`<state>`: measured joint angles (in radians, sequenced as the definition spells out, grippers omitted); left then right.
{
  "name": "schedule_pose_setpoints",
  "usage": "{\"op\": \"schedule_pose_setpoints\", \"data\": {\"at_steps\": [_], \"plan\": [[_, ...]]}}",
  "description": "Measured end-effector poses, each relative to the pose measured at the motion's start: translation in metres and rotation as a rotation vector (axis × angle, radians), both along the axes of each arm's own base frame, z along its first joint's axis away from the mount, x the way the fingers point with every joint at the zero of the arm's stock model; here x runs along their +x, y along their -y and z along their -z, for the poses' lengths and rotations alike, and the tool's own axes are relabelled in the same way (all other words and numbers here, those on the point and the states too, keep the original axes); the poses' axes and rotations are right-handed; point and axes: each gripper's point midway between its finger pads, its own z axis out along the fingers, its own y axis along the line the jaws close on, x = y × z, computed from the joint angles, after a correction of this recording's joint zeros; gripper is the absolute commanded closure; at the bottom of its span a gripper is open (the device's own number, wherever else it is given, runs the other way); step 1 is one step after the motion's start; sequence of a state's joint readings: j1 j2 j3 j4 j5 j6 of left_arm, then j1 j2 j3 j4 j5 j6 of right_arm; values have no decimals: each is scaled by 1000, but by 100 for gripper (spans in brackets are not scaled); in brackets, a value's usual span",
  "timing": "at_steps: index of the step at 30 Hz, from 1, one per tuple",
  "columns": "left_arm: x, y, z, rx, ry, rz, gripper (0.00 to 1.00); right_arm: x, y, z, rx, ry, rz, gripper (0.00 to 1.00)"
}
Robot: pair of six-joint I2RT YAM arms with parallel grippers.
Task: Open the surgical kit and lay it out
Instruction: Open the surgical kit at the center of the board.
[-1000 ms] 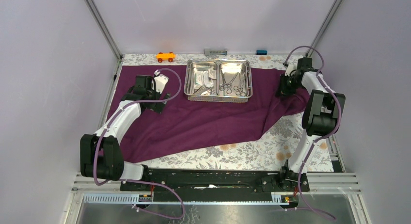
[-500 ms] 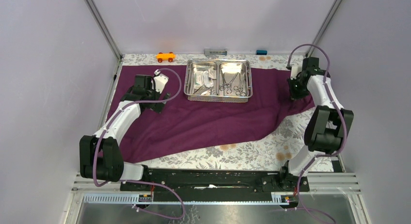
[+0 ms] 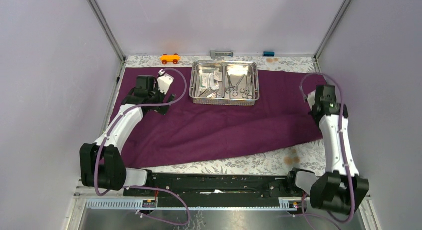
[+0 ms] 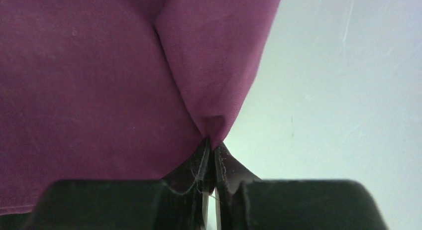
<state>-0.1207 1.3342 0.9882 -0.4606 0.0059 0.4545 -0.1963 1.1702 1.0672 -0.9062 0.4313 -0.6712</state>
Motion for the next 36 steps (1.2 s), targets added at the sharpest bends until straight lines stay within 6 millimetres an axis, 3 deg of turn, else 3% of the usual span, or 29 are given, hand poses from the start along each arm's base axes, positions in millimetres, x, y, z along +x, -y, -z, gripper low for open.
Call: {"op": "schedule_pose_setpoints", "data": {"at_steps": [7, 10, 14, 24, 30, 36], "plan": [[0, 6, -8, -8, 15, 27, 1, -89, 15, 32, -194, -165, 33, 40], [-1, 6, -7, -5, 8, 31, 1, -114, 17, 47, -242, -219, 38, 31], [-1, 6, -7, -2, 9, 35, 1, -133, 18, 62, -271, -290, 46, 28], [0, 6, -8, -3, 11, 35, 1, -105, 11, 58, -193, -171, 20, 26], [0, 6, -9, -1, 14, 35, 1, -80, 9, 79, -118, -164, 6, 28], [4, -3, -3, 45, 30, 17, 1, -64, 20, 111, -13, -161, 56, 29]]}}
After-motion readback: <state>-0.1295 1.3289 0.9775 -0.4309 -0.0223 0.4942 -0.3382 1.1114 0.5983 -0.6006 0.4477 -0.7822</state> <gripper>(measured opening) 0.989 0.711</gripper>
